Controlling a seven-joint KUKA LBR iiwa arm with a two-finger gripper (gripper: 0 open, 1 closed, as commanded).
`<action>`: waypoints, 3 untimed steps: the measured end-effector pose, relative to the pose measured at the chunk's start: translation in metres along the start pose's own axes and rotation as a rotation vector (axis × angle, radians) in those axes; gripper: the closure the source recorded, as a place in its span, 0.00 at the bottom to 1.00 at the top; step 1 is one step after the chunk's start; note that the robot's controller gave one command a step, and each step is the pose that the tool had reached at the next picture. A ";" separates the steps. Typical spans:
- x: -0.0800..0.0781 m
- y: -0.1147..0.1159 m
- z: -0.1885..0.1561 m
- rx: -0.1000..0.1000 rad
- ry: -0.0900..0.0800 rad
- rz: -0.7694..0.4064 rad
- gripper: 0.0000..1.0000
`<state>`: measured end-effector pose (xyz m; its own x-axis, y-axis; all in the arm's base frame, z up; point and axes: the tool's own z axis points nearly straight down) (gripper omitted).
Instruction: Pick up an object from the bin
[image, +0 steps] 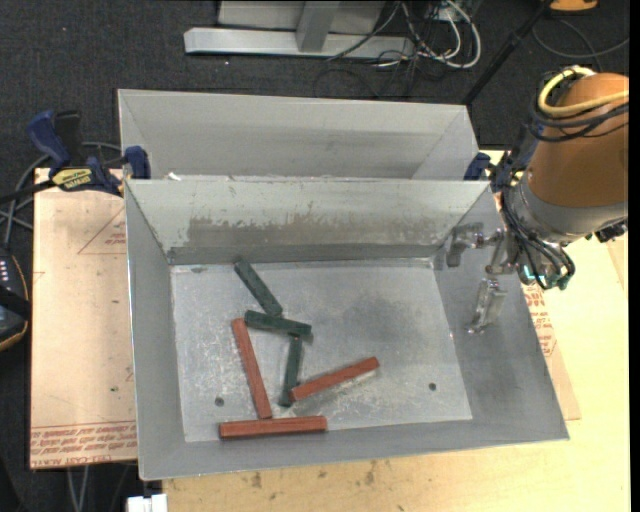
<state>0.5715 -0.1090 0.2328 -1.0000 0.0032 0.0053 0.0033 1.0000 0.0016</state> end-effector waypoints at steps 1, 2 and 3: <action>0.028 0.087 0.090 -0.003 0.002 0.110 0.00; 0.024 0.110 0.165 0.000 -0.003 -0.170 0.00; 0.023 0.110 0.163 0.001 -0.006 -0.171 1.00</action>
Offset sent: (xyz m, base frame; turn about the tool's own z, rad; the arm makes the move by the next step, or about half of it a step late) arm -0.0263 0.0815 -0.0856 0.1171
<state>0.5484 0.0011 0.0701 -0.9860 -0.1670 -0.0012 -0.1670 0.9860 0.0008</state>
